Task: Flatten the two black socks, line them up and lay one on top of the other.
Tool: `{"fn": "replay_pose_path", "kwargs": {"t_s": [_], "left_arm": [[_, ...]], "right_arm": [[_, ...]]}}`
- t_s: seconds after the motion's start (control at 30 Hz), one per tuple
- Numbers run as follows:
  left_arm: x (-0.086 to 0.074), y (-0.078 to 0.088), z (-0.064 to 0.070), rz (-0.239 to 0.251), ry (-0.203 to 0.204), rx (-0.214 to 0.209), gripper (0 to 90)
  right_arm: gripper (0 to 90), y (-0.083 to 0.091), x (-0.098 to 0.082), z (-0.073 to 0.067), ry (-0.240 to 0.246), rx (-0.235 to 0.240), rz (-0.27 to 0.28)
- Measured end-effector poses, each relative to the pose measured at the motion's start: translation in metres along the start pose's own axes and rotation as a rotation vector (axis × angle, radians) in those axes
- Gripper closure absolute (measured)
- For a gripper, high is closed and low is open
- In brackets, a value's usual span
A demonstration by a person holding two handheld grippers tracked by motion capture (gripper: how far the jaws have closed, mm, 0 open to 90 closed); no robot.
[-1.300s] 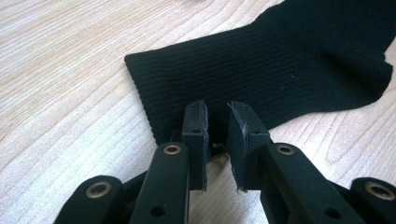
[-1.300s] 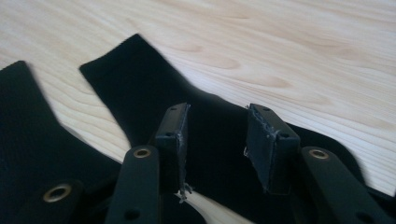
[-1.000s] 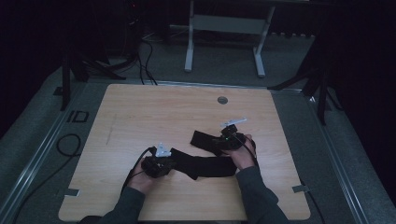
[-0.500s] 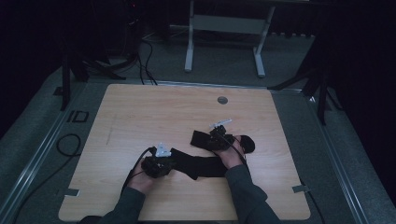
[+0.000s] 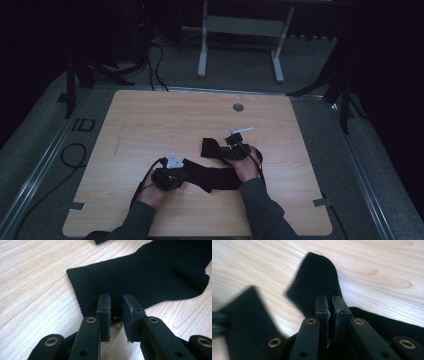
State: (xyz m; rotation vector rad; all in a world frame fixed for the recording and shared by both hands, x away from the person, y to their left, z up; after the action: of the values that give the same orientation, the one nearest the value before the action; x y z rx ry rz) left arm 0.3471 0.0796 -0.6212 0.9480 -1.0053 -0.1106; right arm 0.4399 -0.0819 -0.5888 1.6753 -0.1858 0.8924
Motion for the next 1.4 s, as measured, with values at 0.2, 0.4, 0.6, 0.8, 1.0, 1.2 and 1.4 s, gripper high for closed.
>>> {"fn": "replay_pose_path", "kwargs": {"t_s": [0.2, 0.4, 0.6, 0.8, 1.0, 1.2, 1.4], "left_arm": [[0.000, 0.000, 0.000, 0.004, 0.002, 0.005, 76.1], [0.000, -0.001, 0.002, 0.006, 0.011, 0.004, 76.1], [0.000, -0.001, 0.004, 0.021, 0.039, -0.030, 76.0], [0.006, 0.014, -0.001, 0.102, 0.094, -0.065, 76.1], [0.004, 0.026, -0.015, 0.127, 0.146, -0.041, 76.9], [0.003, 0.030, -0.017, 0.132, 0.151, -0.039, 77.2], [0.005, 0.033, -0.017, 0.144, 0.149, -0.047, 76.7]], "right_arm": [[84.0, 0.040, 0.005, -0.014, 0.001, 0.042, 0.084], [84.0, 0.075, 0.006, -0.036, -0.002, 0.109, 0.151], [83.7, 0.084, -0.002, -0.056, -0.031, 0.172, 0.183], [83.6, 0.053, -0.020, -0.063, -0.041, 0.171, 0.112], [83.5, 0.038, -0.027, -0.072, -0.035, 0.183, 0.075], [83.4, 0.036, -0.028, -0.082, -0.022, 0.200, 0.063], [83.1, 0.036, -0.030, -0.089, -0.006, 0.216, 0.064]]}}
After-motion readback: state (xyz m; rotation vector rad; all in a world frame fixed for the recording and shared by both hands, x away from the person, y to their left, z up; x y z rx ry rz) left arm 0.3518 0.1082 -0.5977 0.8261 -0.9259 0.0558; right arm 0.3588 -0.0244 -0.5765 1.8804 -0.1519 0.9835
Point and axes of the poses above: each handheld gripper's, and its own axes: y roughly backward along the jaws, x roughly out of its top, z roughly to its right, the point moved 9 cm from there along -y, roughly forward along the jaws, and after that the axes turned 11 degrees about -x, right-handed, at the moved point
